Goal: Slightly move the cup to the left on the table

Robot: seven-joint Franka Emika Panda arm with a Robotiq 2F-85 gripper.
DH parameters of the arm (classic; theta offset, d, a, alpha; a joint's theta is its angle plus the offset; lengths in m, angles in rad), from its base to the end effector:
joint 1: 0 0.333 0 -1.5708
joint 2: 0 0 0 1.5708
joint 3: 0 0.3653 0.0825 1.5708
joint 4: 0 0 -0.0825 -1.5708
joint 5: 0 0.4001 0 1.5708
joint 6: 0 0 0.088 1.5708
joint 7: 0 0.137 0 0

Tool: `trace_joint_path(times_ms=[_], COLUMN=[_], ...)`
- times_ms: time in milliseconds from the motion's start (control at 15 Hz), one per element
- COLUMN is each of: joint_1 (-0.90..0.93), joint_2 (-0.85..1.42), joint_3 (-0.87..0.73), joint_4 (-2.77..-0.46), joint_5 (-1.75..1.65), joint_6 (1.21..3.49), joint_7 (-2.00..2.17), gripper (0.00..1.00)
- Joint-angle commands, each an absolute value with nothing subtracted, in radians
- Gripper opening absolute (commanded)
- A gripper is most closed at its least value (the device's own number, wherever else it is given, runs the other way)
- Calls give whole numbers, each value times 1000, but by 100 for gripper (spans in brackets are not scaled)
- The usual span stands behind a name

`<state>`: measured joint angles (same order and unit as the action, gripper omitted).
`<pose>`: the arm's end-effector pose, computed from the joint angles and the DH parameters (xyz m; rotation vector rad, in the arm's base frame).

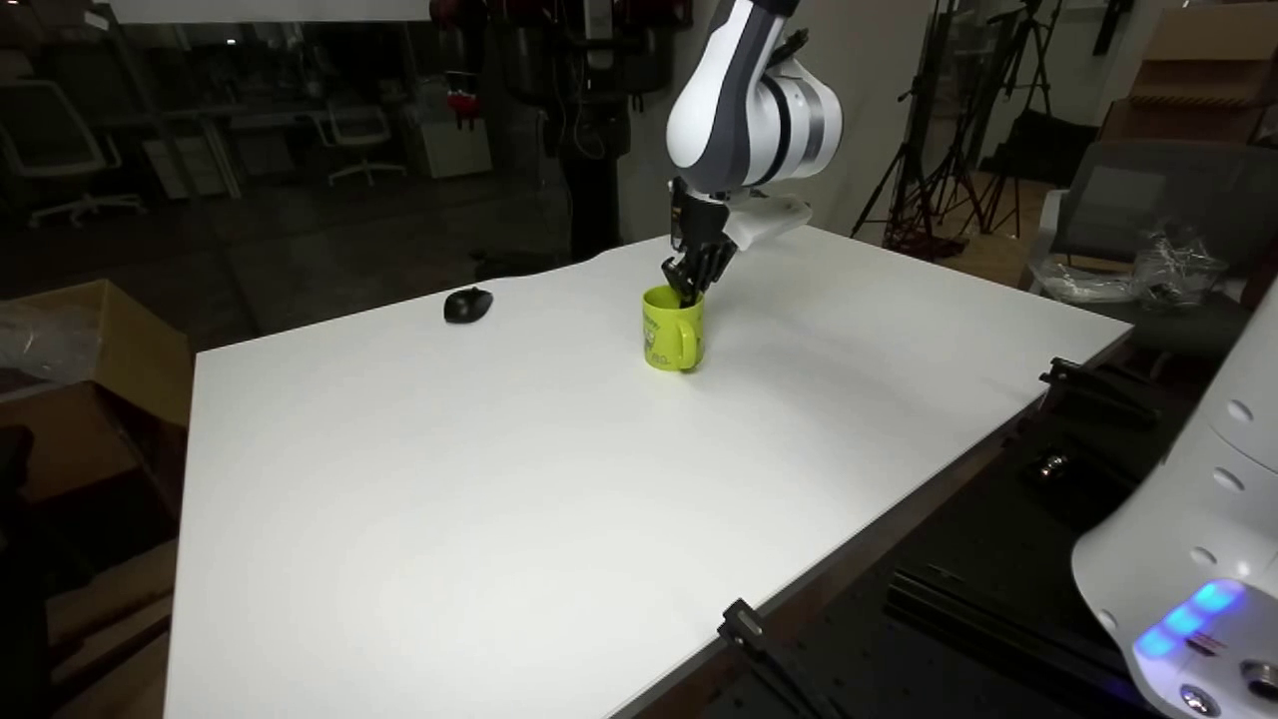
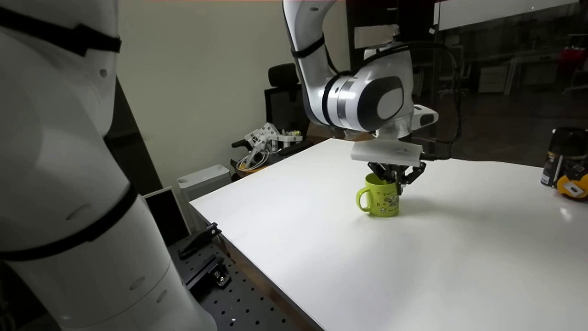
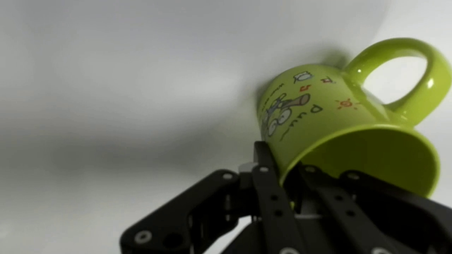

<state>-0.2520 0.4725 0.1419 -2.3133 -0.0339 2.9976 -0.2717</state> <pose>0.5691 -0.0583 0.1618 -3.0987 -0.2676 -0.3491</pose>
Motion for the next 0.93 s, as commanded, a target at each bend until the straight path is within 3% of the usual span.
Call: trace_joint_path(times_ms=[0, 267, 533, 867], joint_1=[-291, -285, -195, -4], joint_2=[441, 434, 404, 292], joint_3=[215, 258, 185, -12], joint_4=[-2317, -2312, -2280, -2299], joint_5=[-48, -50, -144, -455], joint_6=[2869, 2759, 2607, 2646], joint_7=[-411, -584, -669, -438], gripper=[42, 70, 96, 100])
